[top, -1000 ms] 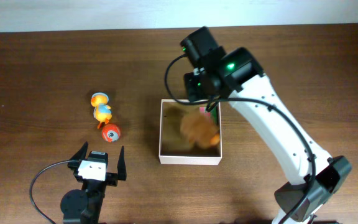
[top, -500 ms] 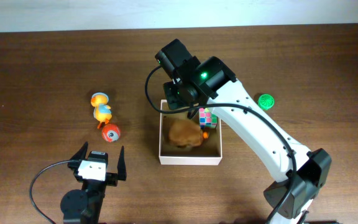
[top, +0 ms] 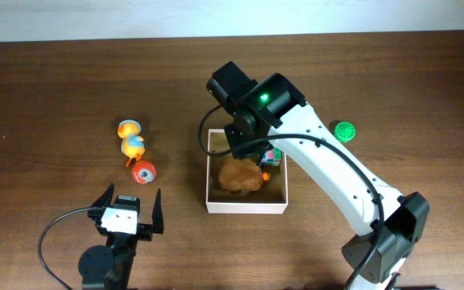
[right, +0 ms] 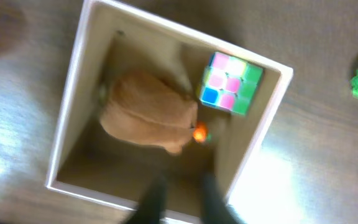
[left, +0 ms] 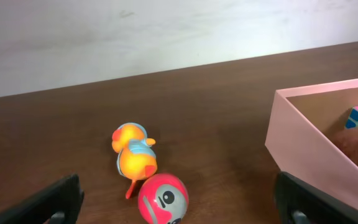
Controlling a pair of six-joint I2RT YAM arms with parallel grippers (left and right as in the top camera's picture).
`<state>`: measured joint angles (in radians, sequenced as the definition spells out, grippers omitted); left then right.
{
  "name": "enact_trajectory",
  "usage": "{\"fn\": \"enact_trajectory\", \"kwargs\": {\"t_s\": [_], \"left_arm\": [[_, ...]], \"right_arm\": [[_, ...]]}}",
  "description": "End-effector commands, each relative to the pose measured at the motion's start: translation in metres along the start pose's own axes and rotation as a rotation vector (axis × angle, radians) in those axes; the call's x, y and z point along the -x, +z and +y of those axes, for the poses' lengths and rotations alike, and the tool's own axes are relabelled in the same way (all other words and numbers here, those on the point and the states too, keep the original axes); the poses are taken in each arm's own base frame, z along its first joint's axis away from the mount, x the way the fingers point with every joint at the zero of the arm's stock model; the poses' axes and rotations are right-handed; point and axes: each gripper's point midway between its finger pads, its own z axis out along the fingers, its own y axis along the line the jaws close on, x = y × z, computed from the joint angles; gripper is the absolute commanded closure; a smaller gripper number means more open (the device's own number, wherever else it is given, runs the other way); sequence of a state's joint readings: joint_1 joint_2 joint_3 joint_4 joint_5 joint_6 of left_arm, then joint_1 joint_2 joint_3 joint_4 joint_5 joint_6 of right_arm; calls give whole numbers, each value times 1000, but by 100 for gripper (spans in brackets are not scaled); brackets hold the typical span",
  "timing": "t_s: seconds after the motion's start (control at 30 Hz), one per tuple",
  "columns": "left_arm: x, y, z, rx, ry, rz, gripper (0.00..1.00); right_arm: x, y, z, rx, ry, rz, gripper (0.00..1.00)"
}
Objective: Pack container
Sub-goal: 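Lower the plush toy into the box beside the cube and release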
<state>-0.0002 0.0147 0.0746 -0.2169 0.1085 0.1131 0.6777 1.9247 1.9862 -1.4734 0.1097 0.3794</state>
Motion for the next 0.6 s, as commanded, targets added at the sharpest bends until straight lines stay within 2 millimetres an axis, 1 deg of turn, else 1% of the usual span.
{"fn": "enact_trajectory", "kwargs": {"t_s": [0.0,0.13,0.27,0.37,0.57], "left_arm": [[-1,0,0,-2,16,-5,1],[-1,0,0,-2,16,-5,1],[-1,0,0,-2,16,-5,1],[-1,0,0,-2,16,-5,1],[-1,0,0,-2,16,-5,1]], "right_arm": [[-16,9,-2,-16,-15,71,96],[-34,24,0,-22,-28,142,96],[-51,44,4,-43,-58,193,96],[-58,58,6,-51,-68,210,96],[-65,88,7,-47,-68,212,96]]}}
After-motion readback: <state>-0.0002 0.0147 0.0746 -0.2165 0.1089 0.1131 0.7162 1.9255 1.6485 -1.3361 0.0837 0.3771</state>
